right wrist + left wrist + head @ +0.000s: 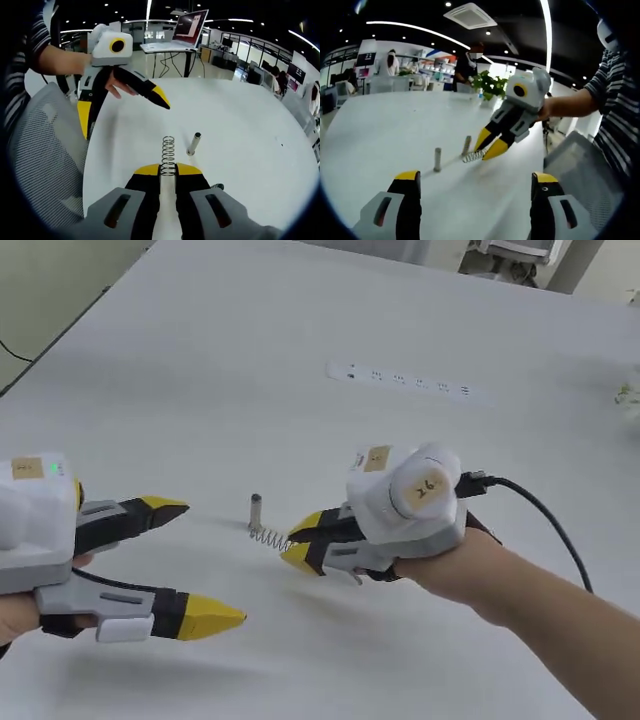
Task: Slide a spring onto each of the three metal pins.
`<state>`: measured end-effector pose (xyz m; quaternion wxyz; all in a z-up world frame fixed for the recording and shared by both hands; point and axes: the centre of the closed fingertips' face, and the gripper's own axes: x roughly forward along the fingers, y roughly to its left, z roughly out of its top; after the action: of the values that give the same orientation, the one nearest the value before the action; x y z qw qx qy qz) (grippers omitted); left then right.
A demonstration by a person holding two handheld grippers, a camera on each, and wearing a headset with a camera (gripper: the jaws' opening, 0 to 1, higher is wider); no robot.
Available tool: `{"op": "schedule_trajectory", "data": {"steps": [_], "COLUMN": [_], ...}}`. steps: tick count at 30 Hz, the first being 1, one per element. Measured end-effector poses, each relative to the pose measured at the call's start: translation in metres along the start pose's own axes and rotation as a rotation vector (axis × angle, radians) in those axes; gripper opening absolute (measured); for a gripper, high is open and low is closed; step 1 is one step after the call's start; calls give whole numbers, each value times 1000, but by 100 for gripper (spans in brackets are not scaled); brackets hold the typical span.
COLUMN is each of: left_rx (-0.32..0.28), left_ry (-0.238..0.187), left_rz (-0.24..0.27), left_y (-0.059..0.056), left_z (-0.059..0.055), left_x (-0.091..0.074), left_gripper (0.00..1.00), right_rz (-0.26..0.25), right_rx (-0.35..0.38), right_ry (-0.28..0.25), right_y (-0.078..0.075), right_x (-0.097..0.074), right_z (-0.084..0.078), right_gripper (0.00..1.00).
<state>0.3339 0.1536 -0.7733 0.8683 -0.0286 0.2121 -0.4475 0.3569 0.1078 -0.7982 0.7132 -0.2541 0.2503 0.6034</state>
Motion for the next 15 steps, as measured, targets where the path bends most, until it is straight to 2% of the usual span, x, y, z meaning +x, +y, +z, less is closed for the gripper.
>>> {"op": "schedule_trajectory", "data": {"steps": [6,7,12,15], "left_rx": [7,6,8,8], "left_ry": [10,10,-1,-4], "left_rz": [-37,-41,-65,-84], "left_y": [-7,-8,-13,-17], "left_z": [0,1,6,7], "left_x": [6,7,13,16], "left_gripper": [85,83,81,77], "right_rz": [11,16,23,31], "right_rx": [-36,-62,-102,-119], "right_ry": [22,35,56,47], "right_y": [9,11,17,21], "right_x": [-13,-15,-22,-27], "right_z": [-11,-15,-26,-27], "right_gripper": [8,8,8,8]}}
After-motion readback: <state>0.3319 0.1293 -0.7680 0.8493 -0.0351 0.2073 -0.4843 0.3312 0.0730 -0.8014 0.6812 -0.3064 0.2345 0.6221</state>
